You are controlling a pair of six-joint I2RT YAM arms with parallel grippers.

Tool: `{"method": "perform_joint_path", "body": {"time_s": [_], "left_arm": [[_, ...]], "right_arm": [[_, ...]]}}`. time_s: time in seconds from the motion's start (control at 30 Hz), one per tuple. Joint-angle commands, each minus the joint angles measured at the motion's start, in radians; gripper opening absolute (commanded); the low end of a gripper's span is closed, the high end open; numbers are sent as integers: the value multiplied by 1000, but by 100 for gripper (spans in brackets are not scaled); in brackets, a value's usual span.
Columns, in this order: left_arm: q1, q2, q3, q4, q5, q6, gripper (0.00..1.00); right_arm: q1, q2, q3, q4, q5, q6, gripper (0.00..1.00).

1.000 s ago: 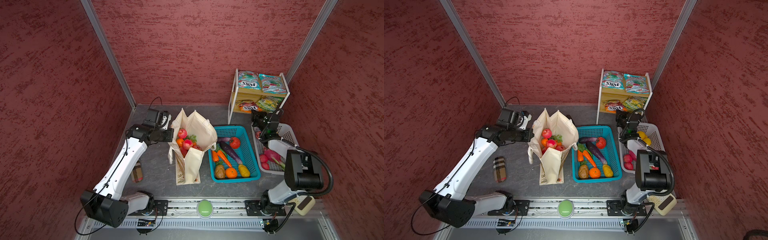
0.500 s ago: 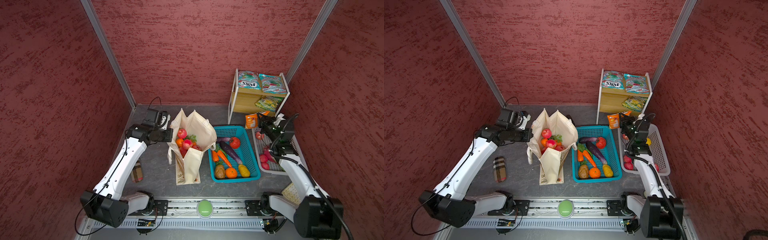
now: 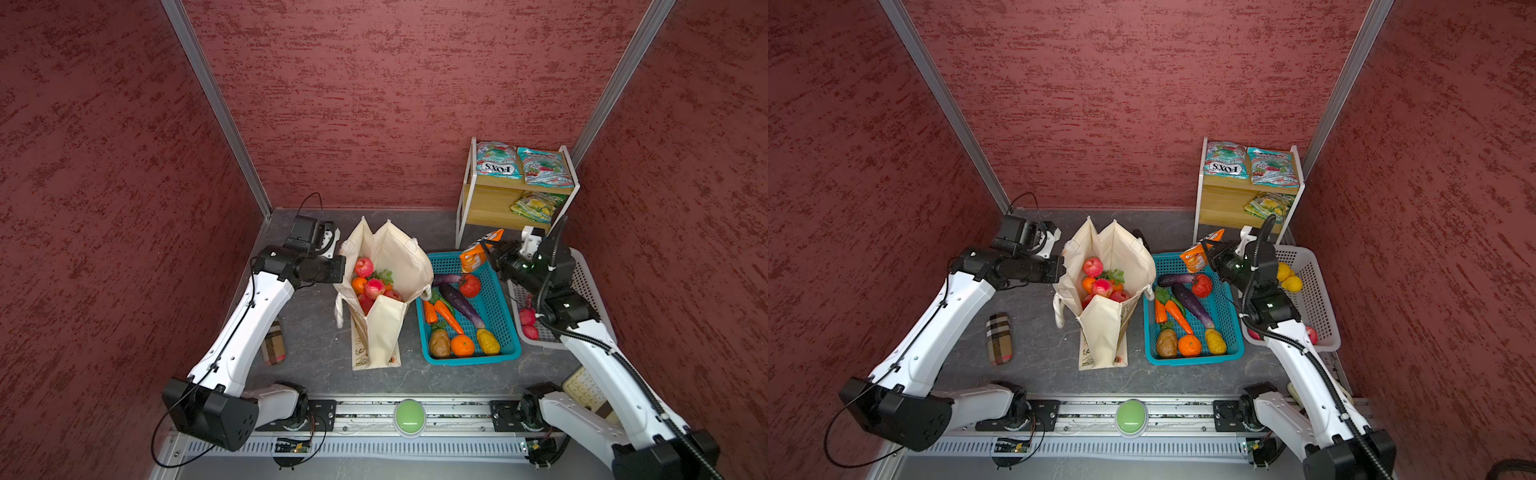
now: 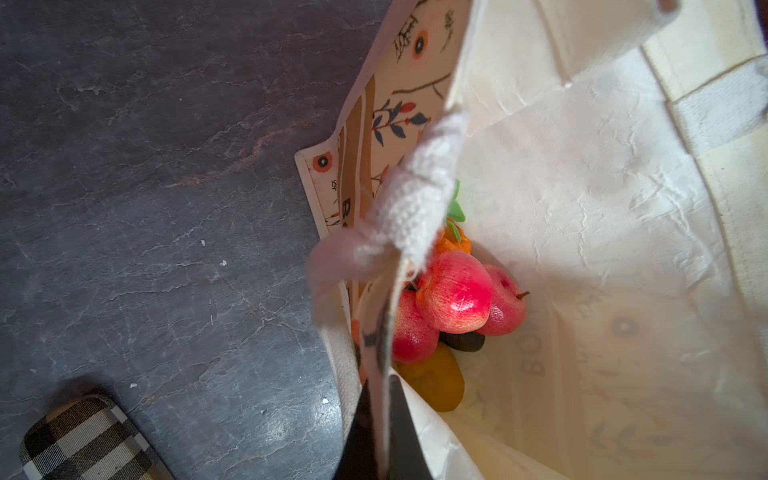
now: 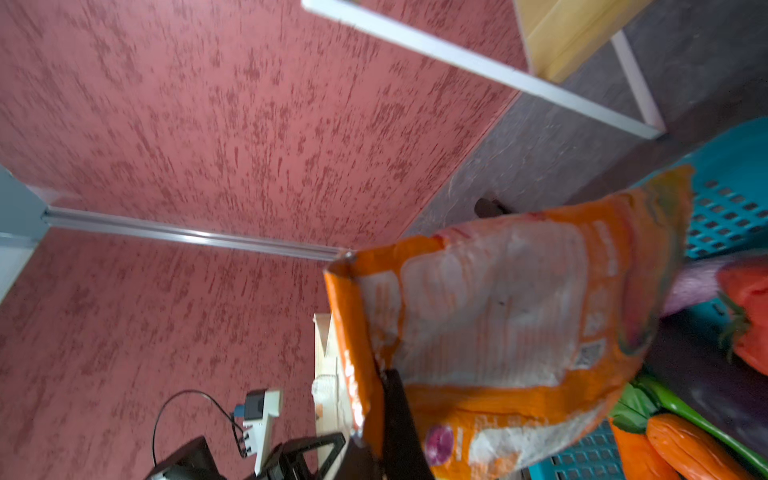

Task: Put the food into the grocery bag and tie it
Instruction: 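Pull the candy bag off the shelf and carry it over the tote bag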

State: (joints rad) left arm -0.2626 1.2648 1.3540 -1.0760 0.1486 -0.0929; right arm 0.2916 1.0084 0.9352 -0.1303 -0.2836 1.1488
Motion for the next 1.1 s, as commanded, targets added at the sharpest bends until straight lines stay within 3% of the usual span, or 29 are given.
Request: {"method": "perform_joint_path", "body": {"time_s": [0.0,0.47,0.73,1.07], "left_arm": [[2,2,27,-8,-8,-4,0],[2,-24,17,-19,-14,-5,0],[2,-24,15,-14,-12,-4,0],[2,-20,15,-9,-6,-5,0]], "right_arm": [[76,38,107,3,36,-87,0],[387,325,540,-188,66,-383,0],[484,439,591,-183,25,-410,0],[585,582,818,-340,54,-534,0]]}}
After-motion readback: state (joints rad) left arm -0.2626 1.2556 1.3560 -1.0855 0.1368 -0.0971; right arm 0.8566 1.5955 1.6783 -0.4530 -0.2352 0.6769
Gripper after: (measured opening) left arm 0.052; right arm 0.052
